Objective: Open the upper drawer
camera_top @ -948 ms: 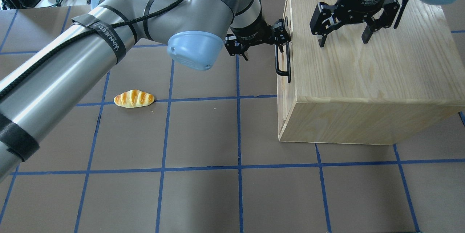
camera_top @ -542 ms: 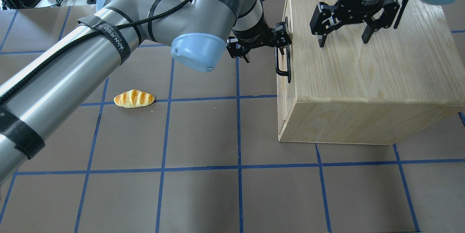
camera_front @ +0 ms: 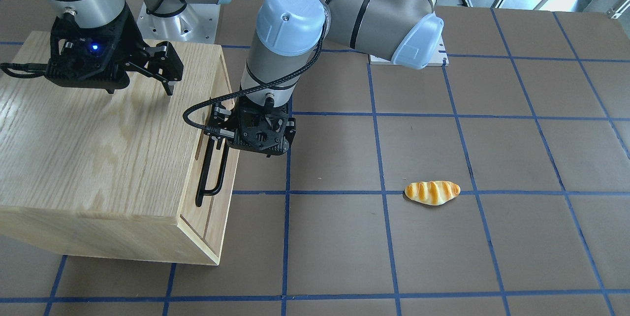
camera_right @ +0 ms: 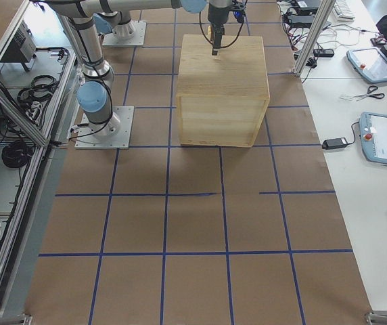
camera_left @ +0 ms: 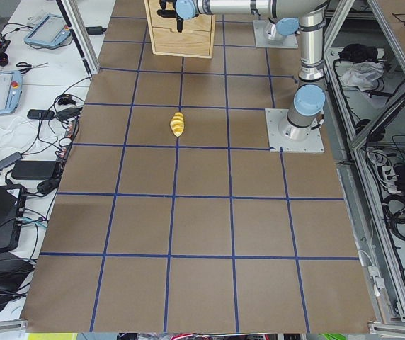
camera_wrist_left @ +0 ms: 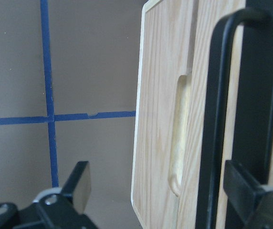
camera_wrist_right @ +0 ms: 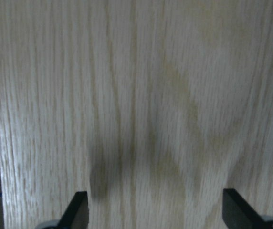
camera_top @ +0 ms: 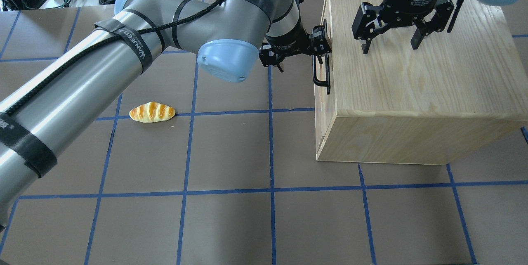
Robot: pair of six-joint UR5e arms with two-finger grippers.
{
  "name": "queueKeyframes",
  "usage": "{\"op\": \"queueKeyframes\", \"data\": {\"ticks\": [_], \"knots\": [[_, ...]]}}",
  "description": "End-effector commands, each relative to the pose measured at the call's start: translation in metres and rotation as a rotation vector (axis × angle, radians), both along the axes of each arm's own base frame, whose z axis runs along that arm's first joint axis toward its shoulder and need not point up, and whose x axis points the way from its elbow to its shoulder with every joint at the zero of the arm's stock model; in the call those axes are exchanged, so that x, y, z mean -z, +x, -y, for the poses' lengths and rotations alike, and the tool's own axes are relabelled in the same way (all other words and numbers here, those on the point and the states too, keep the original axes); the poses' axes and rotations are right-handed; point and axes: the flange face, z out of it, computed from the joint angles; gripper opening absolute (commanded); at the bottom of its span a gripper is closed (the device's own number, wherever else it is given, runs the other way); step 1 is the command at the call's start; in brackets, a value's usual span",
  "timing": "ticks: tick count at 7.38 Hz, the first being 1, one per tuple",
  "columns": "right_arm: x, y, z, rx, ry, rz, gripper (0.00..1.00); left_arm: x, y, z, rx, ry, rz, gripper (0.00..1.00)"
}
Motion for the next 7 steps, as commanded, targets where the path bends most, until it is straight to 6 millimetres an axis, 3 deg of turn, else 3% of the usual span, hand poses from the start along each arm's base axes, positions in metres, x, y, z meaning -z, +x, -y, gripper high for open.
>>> {"op": "queueKeyframes", "data": {"ticks": [1, 7], "knots": [[0.000, -0.001, 0.000, 0.002, 0.000, 0.000, 1.00, 0.001, 0.007, 0.004, 0.023, -0.046, 0.081, 1.00], [0.000, 0.000, 0.000, -0.001, 0.000, 0.000, 1.00, -0.013, 0.017, 0.005, 0.014, -0.066, 0.090, 1.00]]}}
